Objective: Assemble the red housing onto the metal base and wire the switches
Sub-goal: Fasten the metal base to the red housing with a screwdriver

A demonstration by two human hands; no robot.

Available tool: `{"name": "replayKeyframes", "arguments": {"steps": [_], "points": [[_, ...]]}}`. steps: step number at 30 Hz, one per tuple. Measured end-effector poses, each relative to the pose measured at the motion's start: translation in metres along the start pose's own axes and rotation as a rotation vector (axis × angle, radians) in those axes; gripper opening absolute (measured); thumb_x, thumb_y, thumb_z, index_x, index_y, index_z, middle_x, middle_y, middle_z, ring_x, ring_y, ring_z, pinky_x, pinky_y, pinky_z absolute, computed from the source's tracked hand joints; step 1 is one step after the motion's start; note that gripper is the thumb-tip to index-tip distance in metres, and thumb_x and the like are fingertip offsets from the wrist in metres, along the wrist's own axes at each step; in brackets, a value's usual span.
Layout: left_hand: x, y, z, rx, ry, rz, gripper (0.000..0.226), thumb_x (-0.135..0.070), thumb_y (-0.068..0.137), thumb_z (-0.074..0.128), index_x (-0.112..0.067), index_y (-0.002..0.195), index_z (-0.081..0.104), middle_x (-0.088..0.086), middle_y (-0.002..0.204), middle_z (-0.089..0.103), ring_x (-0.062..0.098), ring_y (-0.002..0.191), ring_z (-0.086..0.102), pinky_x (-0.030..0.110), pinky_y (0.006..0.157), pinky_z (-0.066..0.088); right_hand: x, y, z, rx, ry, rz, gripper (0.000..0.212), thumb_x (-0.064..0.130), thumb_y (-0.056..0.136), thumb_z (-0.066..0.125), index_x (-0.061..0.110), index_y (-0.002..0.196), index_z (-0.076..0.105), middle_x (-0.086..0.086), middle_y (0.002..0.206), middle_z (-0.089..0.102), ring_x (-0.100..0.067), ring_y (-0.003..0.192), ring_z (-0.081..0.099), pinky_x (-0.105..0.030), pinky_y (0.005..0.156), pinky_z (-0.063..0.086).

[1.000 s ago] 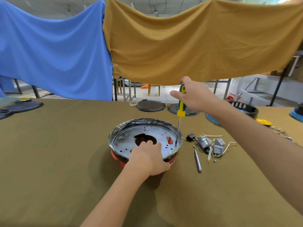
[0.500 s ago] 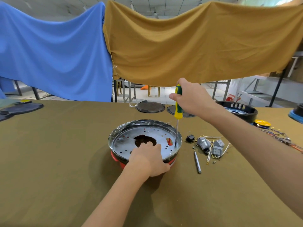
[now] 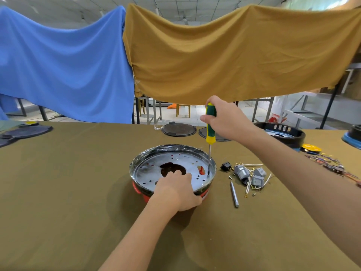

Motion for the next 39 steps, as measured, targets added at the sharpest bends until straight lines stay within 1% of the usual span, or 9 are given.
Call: {"name": "replayKeyframes", "arguments": {"steps": [6, 12, 15, 17, 24, 29, 34, 36, 39], "points": [[-0.001, 0.0, -0.001, 0.009, 0.001, -0.004, 0.064, -0.061, 0.088, 0.049, -0.021, 0.137, 0.04, 0.007, 0.126, 0.047, 0.027, 0.116, 0.045, 0.04, 0.088, 0.045, -0.004, 0.003, -0.003, -0.008, 0.143, -0.046, 0.031, 0.035, 0.095, 0.062, 0.022, 0.12, 0.051, 0.005, 0.088, 0.058, -0.01, 0.073, 0.054, -0.024, 0.059, 0.042], [-0.001, 0.001, 0.0, 0.01, 0.007, -0.007, 0.065, -0.061, 0.087, 0.049, -0.021, 0.137, 0.04, 0.007, 0.126, 0.047, 0.027, 0.116, 0.045, 0.041, 0.089, 0.046, -0.005, 0.001, 0.004, -0.068, 0.067, -0.027, 0.032, 0.04, 0.094, 0.062, 0.02, 0.116, 0.048, -0.002, 0.083, 0.059, -0.021, 0.072, 0.059, -0.031, 0.059, 0.048], [0.0, 0.002, 0.001, 0.013, 0.004, -0.01, 0.068, -0.062, 0.087, 0.049, -0.021, 0.14, 0.038, 0.007, 0.13, 0.046, 0.028, 0.12, 0.044, 0.042, 0.091, 0.045, -0.004, -0.001, 0.005, -0.169, -0.015, -0.01, 0.04, 0.04, 0.095, 0.061, 0.015, 0.123, 0.048, -0.002, 0.085, 0.059, -0.022, 0.076, 0.057, -0.029, 0.056, 0.04], [0.0, 0.002, 0.001, 0.013, 0.006, -0.01, 0.069, -0.063, 0.087, 0.048, -0.021, 0.141, 0.038, 0.007, 0.131, 0.045, 0.028, 0.121, 0.043, 0.042, 0.091, 0.045, -0.004, -0.002, 0.006, -0.197, -0.047, -0.012, 0.044, 0.041, 0.095, 0.06, 0.013, 0.127, 0.048, -0.002, 0.089, 0.059, -0.022, 0.079, 0.057, -0.03, 0.063, 0.04], [0.0, 0.001, 0.001, 0.0, 0.01, -0.002, 0.068, -0.062, 0.087, 0.049, -0.021, 0.139, 0.039, 0.007, 0.128, 0.047, 0.028, 0.118, 0.045, 0.041, 0.089, 0.045, -0.004, 0.005, -0.002, 0.021, 0.18, -0.05, 0.024, 0.032, 0.099, 0.055, 0.023, 0.12, 0.051, 0.005, 0.092, 0.057, -0.011, 0.066, 0.056, -0.017, 0.047, 0.043], [0.001, 0.001, 0.002, -0.017, 0.006, -0.003, 0.068, -0.063, 0.087, 0.049, -0.021, 0.139, 0.04, 0.007, 0.128, 0.047, 0.027, 0.118, 0.045, 0.041, 0.09, 0.046, -0.003, 0.003, 0.006, -0.157, 0.079, -0.016, 0.031, 0.035, 0.096, 0.061, 0.018, 0.12, 0.054, 0.002, 0.095, 0.058, -0.017, 0.078, 0.056, -0.028, 0.065, 0.044], [0.001, 0.001, 0.0, -0.027, 0.016, 0.003, 0.065, -0.063, 0.086, 0.049, -0.021, 0.135, 0.042, 0.007, 0.125, 0.048, 0.027, 0.114, 0.046, 0.042, 0.089, 0.047, -0.008, 0.004, 0.002, -0.166, 0.173, -0.065, 0.03, 0.033, 0.096, 0.061, 0.018, 0.121, 0.057, 0.004, 0.1, 0.057, -0.008, 0.081, 0.05, -0.014, 0.064, 0.033], [0.001, 0.0, 0.0, -0.041, 0.014, 0.007, 0.061, -0.064, 0.086, 0.049, -0.02, 0.128, 0.046, 0.006, 0.12, 0.048, 0.024, 0.106, 0.045, 0.041, 0.087, 0.048, -0.015, 0.002, 0.001, -0.189, 0.232, -0.064, 0.03, 0.03, 0.097, 0.06, 0.018, 0.124, 0.058, 0.004, 0.102, 0.058, -0.011, 0.085, 0.051, -0.012, 0.064, 0.034], [0.001, -0.001, 0.001, -0.082, -0.004, 0.023, 0.056, -0.065, 0.085, 0.049, -0.018, 0.115, 0.049, 0.004, 0.107, 0.045, 0.022, 0.096, 0.041, 0.04, 0.084, 0.048, -0.023, -0.003, 0.006, -0.201, 0.351, -0.046, 0.03, 0.026, 0.101, 0.054, 0.019, 0.13, 0.054, 0.009, 0.095, 0.055, -0.004, 0.076, 0.05, -0.006, 0.059, 0.037]]}}
Point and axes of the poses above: each hand's wrist, its own y-axis towards the middle knuckle, its own z-axis out of the palm, x = y × z, the point moved 3 cm from there along y, towards the middle knuckle
